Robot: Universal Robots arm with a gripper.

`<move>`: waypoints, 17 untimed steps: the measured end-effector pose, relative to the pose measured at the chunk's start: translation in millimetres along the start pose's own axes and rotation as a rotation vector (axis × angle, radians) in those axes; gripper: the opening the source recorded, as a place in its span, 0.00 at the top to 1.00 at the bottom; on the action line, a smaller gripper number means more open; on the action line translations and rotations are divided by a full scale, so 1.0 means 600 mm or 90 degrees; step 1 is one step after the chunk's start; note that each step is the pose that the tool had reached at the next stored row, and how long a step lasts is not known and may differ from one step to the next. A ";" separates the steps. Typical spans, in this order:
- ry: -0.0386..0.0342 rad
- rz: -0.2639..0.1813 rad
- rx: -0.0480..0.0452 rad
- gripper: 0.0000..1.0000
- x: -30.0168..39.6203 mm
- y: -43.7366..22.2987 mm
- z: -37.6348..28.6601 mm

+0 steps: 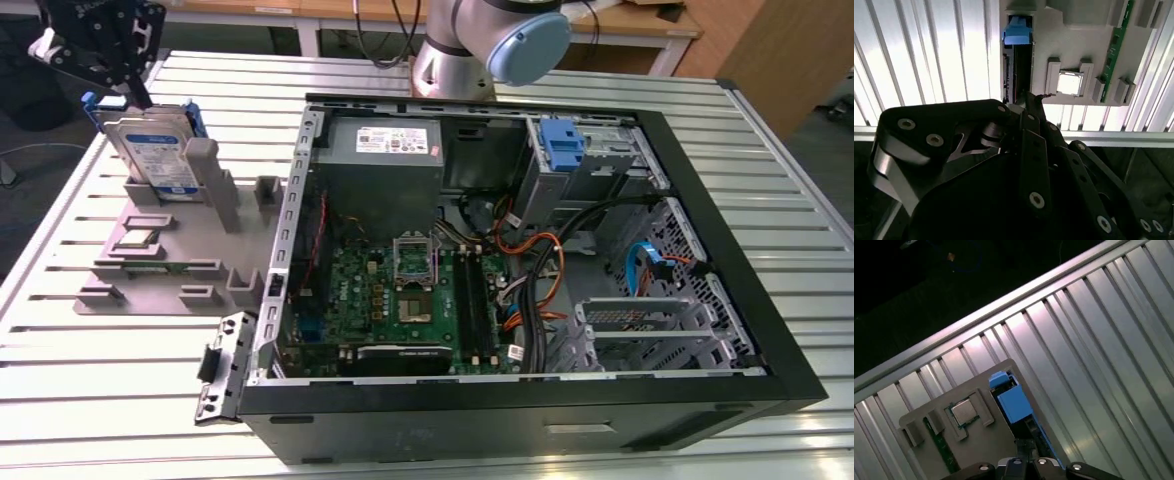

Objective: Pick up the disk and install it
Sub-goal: 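Pick up the disk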

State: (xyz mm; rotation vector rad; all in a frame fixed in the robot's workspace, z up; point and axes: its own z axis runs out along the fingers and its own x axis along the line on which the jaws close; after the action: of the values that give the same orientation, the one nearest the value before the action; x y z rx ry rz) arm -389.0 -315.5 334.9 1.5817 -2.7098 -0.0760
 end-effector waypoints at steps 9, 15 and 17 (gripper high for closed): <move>0.0044 -0.103 -0.0022 0.90 0.000 0.000 0.001; 0.0064 -0.146 -0.0032 0.90 0.000 0.000 0.001; 0.0064 -0.146 -0.0032 0.90 0.000 0.000 0.001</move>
State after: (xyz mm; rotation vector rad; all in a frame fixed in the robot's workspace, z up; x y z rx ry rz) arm -389.0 -315.5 334.4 1.8792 -2.5058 -0.0749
